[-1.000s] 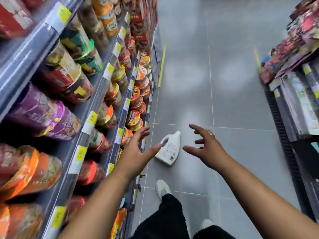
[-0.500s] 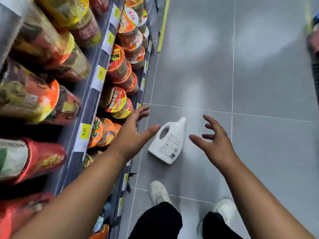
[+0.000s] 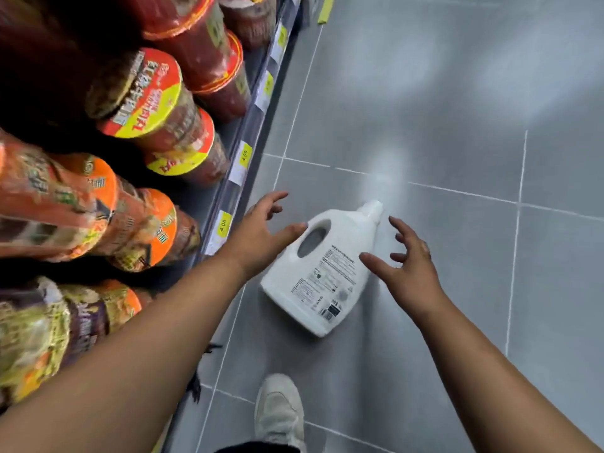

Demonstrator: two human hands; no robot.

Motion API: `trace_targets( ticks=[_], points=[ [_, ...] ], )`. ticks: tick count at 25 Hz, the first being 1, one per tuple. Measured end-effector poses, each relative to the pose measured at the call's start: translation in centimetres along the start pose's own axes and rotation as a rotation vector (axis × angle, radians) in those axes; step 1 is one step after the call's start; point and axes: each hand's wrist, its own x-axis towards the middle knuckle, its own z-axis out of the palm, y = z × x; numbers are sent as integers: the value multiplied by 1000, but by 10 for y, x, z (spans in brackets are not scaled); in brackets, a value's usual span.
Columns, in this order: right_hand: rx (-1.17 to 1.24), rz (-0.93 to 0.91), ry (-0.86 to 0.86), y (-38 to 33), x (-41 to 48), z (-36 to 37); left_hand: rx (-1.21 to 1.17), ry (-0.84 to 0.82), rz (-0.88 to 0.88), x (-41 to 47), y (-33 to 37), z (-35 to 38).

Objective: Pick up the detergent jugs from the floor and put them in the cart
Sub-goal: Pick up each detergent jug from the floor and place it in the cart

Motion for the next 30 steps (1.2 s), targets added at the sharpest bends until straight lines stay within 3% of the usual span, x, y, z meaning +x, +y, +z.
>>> trace_targets(
  ticks=[6,11,16,30],
  points=[
    [58,33,4,98,57,60,152,-54,-53,56,-93,39],
    [32,22,-53,124,69,81,300,-245,-68,77,-120,65],
    [113,34,15,135,62,95,312,-313,-85,72,-135,67],
    [259,-10,144,115,72,86,-5,-215,-17,67,-117,76]
  ],
)
